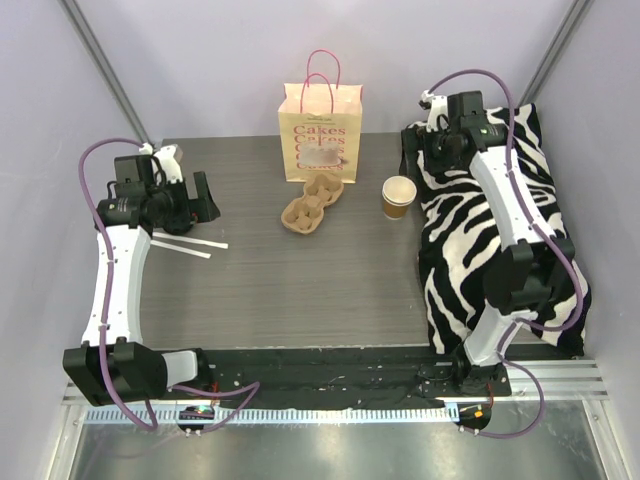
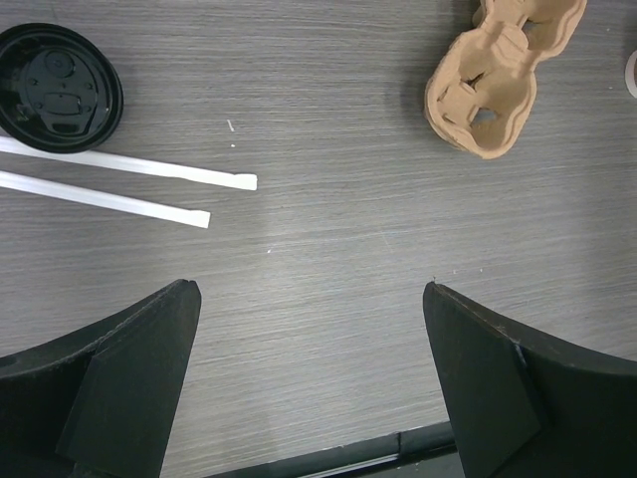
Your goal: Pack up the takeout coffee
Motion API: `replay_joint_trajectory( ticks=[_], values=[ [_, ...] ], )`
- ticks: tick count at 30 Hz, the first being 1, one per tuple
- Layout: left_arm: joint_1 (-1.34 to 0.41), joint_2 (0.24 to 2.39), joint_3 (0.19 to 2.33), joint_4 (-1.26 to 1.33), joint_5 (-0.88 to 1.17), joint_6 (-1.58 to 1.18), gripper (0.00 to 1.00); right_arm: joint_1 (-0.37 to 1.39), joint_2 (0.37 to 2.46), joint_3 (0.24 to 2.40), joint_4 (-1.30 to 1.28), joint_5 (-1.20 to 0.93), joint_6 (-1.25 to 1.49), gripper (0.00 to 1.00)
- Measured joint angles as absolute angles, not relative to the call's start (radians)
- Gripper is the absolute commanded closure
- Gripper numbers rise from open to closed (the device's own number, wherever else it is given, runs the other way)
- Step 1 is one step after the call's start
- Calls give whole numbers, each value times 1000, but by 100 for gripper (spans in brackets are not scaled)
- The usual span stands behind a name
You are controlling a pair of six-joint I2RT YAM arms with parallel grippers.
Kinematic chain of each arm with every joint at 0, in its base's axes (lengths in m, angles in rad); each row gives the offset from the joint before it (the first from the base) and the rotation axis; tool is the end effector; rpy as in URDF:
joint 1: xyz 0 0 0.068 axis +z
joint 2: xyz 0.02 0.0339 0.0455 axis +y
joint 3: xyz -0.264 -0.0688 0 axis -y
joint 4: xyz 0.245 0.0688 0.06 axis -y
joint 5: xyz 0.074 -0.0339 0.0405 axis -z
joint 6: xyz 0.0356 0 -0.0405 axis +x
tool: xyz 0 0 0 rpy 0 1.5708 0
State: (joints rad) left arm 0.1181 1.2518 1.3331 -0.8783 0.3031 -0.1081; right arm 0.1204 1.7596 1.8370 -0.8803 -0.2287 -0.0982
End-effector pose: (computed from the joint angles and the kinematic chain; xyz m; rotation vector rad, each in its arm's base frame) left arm 0.2515 0.0191 0.3666 -0.1197 2.3462 -0.3533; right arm 0.3809 0.0542 0.3734 -0.3666 2.3362 0.2819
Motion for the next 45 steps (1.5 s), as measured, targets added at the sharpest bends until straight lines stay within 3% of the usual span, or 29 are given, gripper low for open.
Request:
replay_joint_trajectory(
  ticks=[10,30,45],
  values=[
    [118,1253,1333,-873,312,-124,0,114,1921,1866,-916,-192,-84,37],
    [118,1289,1341,-871,358,-124,0,63,2095,1934,-922,-223,-57,54],
    [118,1301,1341,-864,368,-124,0,63,2138,1971,-923,-265,-46,81]
  ],
)
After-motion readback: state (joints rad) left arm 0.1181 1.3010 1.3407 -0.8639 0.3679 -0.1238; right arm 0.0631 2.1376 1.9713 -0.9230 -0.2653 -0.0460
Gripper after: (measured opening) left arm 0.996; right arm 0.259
